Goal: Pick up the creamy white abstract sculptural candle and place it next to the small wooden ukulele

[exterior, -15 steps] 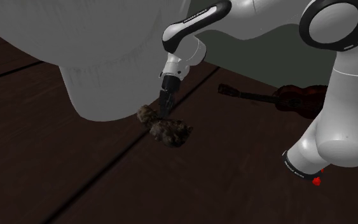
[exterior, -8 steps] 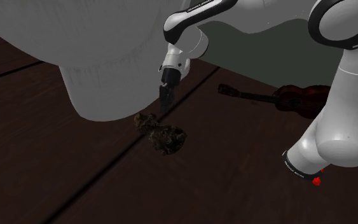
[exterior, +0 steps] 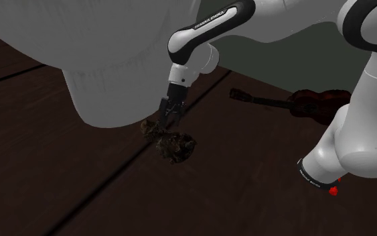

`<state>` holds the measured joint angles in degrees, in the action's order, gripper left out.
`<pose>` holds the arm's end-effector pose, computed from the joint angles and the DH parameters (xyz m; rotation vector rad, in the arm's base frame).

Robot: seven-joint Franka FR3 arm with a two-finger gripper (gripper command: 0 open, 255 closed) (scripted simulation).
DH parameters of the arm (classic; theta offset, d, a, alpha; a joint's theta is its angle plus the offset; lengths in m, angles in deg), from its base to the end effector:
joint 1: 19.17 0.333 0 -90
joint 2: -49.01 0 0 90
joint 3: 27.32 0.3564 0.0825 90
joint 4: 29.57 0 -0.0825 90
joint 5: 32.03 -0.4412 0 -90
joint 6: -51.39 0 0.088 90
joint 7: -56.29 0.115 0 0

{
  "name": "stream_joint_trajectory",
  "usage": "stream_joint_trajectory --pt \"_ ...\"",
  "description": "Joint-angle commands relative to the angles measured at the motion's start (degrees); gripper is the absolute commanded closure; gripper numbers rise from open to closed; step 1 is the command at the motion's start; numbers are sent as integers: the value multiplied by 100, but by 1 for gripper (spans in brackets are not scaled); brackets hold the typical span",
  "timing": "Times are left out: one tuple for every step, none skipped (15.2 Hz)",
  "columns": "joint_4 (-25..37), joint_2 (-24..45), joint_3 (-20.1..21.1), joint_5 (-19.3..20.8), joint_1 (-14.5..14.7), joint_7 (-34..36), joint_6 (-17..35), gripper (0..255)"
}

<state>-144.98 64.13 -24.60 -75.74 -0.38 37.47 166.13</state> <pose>0.5667 0.2727 0.3119 -2.4494 -0.3366 0.3576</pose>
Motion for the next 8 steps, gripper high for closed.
stream_joint_trajectory --pt "-85 31 35 -44 56 6 163 0" --pt "-110 60 54 -72 78 -8 225 0" --pt "-133 89 73 -101 100 -22 287 0" --pt "-145 107 84 -117 113 -30 323 0" --pt "-146 106 84 -117 113 -30 323 0" --pt "-146 107 84 -117 113 -30 323 0" --pt "-145 107 84 -117 113 -30 323 0" --pt "-145 107 84 -117 113 -30 323 0"
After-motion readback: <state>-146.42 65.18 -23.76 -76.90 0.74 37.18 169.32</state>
